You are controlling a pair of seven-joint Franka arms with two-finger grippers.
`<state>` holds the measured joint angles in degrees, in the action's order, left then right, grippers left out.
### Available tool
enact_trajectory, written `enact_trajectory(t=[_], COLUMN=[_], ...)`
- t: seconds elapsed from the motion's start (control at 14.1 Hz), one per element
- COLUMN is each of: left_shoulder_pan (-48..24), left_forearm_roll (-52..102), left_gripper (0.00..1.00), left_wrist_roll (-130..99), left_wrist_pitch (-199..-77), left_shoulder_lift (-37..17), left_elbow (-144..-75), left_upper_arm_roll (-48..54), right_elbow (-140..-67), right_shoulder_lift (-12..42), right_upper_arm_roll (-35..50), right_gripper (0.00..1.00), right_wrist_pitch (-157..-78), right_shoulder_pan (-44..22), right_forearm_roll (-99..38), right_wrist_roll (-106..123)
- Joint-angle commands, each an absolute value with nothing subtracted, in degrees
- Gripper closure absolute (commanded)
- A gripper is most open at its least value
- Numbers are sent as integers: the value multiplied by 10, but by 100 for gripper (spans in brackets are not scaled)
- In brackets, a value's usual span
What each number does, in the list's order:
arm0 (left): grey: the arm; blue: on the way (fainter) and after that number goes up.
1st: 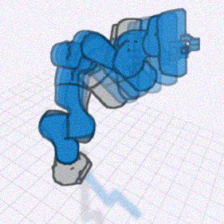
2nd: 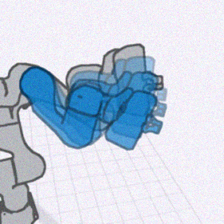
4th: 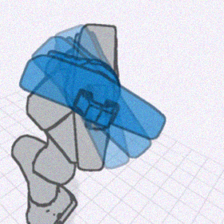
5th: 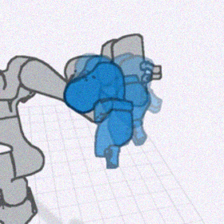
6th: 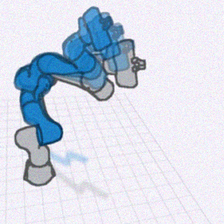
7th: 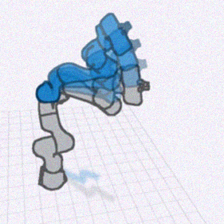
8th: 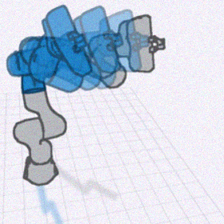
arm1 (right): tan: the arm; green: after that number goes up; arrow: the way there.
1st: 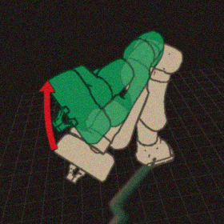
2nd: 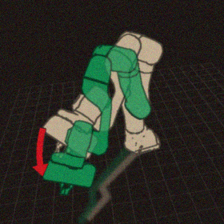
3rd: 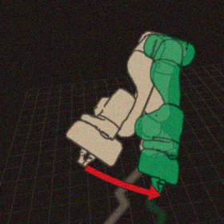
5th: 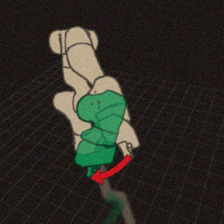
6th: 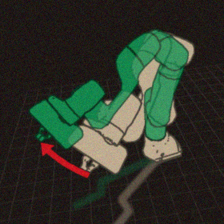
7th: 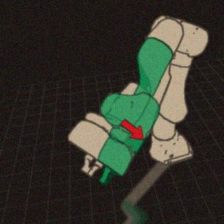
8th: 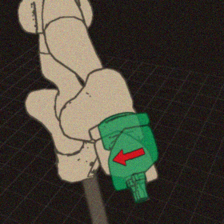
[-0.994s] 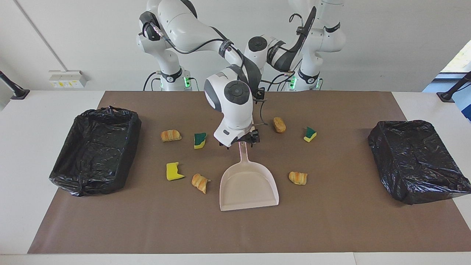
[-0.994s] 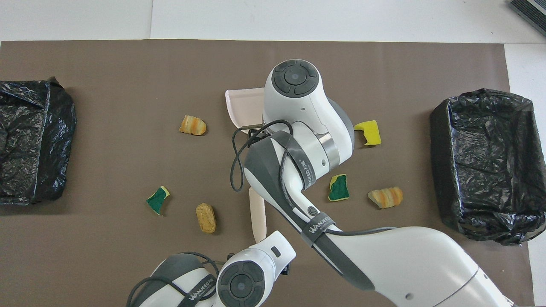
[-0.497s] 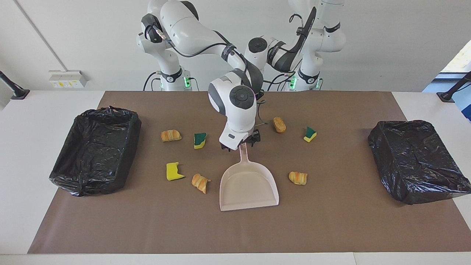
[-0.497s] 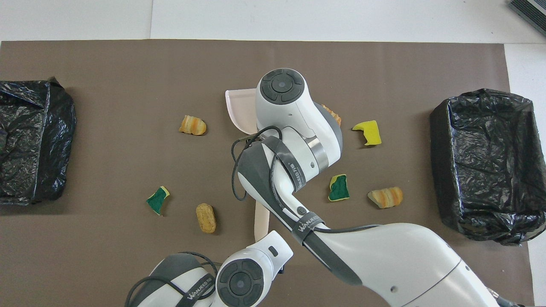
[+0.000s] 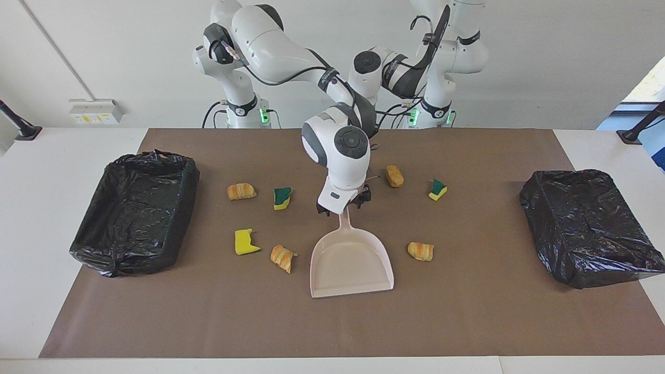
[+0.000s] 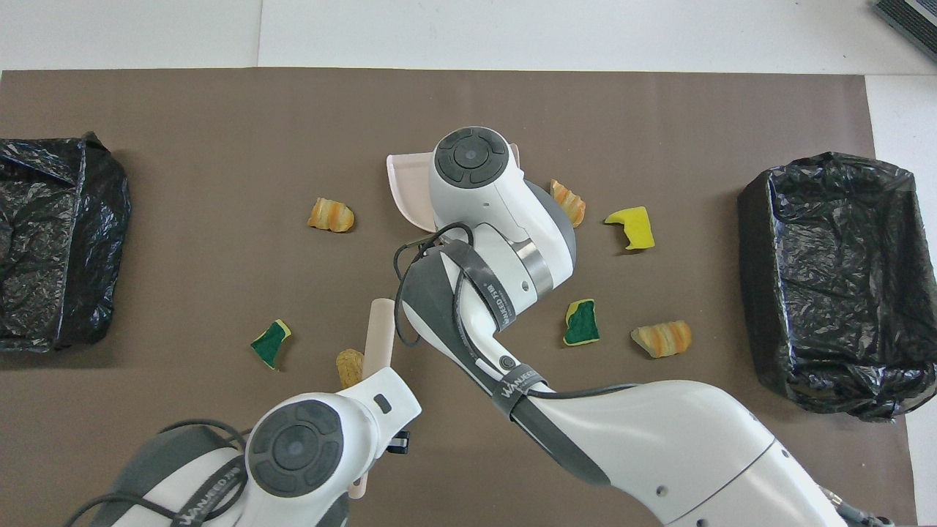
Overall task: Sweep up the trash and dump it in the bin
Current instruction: 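Grasp the dustpan with the right gripper while the left gripper lifts the brush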
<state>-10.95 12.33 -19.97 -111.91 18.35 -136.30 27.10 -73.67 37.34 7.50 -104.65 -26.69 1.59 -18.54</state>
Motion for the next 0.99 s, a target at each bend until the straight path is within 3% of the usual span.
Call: enact_trajectory(t=[0.0,0.36,0.5,0.57,0.92], left_shoulder_pan=[-112,-101,-97,-96,-102], left_forearm_roll=[92,39,-15,-24,-43], left_gripper=[100,100,100,100,100], left_wrist_roll=[-109,132,194,217,300], left_wrist_pitch=[-1094,-1153,-1148,-1151,-1171], left_shoulder_lift=[212,148,69,42,-129], left_elbow=[-1375,-1327,-1236,-1201,-1024], left_upper_arm_roll=[188,71,54,48,11], right_elbow=[-748,-767,-763,-762,-759], right_shoulder_lift=[373,368,368,367,353], right_upper_arm_roll=[81,81,81,80,81], right_gripper=[30,33,92,100,100], right_wrist_pitch=[-1070,-1090,-1071,-1058,-1052], right_shoulder_pan=[-261,-261,-257,-256,-228], right_forearm_roll=[22,23,23,20,-26], right_wrist_roll=[-170,-167,-159,-159,-146])
